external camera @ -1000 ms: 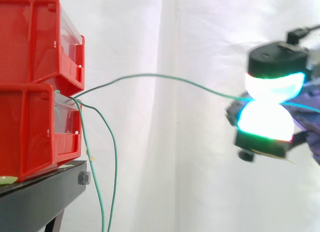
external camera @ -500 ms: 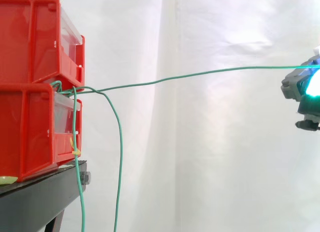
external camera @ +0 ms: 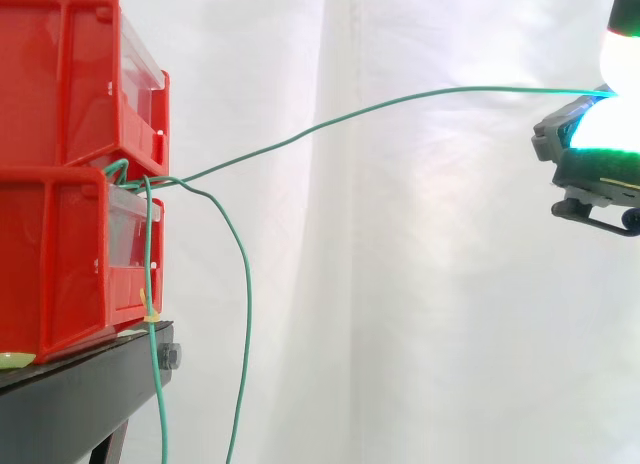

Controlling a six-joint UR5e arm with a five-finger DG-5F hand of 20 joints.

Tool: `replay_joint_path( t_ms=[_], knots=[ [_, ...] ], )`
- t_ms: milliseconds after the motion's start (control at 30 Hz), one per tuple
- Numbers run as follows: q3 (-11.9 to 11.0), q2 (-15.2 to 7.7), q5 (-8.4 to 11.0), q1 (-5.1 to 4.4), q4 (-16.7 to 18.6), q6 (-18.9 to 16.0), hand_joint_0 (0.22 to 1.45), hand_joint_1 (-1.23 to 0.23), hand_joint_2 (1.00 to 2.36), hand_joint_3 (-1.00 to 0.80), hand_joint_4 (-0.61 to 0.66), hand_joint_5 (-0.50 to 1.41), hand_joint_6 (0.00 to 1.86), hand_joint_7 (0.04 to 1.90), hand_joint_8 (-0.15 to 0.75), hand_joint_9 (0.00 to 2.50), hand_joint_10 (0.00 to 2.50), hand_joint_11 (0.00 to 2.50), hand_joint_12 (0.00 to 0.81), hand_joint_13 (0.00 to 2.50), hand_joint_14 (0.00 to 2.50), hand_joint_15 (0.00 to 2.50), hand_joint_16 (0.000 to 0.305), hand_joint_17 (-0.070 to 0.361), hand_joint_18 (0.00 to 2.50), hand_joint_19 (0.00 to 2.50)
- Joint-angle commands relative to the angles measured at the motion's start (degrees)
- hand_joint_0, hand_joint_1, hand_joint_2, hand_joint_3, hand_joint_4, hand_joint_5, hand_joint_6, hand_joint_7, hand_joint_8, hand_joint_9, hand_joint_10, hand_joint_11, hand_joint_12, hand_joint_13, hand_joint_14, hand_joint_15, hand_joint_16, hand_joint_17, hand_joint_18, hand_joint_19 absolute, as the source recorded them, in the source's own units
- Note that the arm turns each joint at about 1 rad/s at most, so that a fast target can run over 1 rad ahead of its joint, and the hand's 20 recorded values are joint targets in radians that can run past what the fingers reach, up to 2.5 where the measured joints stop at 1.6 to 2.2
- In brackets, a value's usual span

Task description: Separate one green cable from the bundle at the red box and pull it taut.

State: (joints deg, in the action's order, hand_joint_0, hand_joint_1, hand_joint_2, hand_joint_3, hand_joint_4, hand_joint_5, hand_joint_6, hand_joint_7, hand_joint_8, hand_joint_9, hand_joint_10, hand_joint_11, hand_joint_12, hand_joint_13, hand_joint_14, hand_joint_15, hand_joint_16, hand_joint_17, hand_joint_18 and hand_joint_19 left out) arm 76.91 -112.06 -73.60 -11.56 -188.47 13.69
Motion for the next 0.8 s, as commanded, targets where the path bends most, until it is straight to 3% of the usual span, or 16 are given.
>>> replay_joint_path(
  t_ms=[0,767],
  knots=[
    [0.0,0.0,0.04,0.05,0.04,0.03,0.73,-0.75,1.01,-0.07,-0.04,0.16,0.5,1.33,0.22,2.21,0.02,0.67,0.41,1.69,0.02,0.76,0.046,0.104,1.2,0.86],
    [0.0,0.0,0.04,0.05,0.12,0.03,0.73,-0.75,1.01,-0.07,-0.05,0.16,0.5,1.32,0.219,2.21,0.02,0.68,0.413,1.69,0.02,0.76,0.046,0.104,1.2,0.86]
  ],
)
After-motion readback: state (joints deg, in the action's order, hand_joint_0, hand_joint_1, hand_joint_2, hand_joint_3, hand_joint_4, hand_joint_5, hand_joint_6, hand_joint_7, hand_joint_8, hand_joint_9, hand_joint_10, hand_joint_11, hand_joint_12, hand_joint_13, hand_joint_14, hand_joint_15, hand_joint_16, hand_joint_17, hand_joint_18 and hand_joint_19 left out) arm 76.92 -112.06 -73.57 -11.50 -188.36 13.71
